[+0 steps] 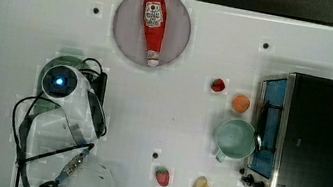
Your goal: Drag strainer left to right.
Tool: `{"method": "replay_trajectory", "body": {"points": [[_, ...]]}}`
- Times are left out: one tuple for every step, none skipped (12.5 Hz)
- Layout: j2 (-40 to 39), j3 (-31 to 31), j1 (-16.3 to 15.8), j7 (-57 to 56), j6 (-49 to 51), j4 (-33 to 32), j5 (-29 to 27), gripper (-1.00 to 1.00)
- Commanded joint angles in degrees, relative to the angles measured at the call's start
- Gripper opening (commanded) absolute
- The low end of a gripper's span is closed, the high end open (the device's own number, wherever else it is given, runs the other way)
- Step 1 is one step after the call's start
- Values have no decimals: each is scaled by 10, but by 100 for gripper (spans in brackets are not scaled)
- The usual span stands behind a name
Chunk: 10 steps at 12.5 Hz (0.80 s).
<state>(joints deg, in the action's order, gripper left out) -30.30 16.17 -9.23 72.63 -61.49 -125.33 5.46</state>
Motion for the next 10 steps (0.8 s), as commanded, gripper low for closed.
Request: {"method": "replay_trajectory", "body": {"points": [[17, 4, -44, 34, -7, -1, -3, 100], [20, 2, -43, 34, -4, -6, -3, 100], [23, -2, -41, 34, -8, -12, -3, 100], [28, -7, -38, 34, -12, -17, -3, 100], [33, -12, -35, 32, -12, -24, -3, 100], [39, -18, -30, 27, -12, -30, -3, 100], [45, -23, -25, 14, -12, -37, -3, 100], [51, -28, -18, 4, -12, -45, -3, 100], [57, -34, -11, -1, -11, -53, -3, 100], [62, -40, -5, -4, -12, -61, -3, 100]]}}
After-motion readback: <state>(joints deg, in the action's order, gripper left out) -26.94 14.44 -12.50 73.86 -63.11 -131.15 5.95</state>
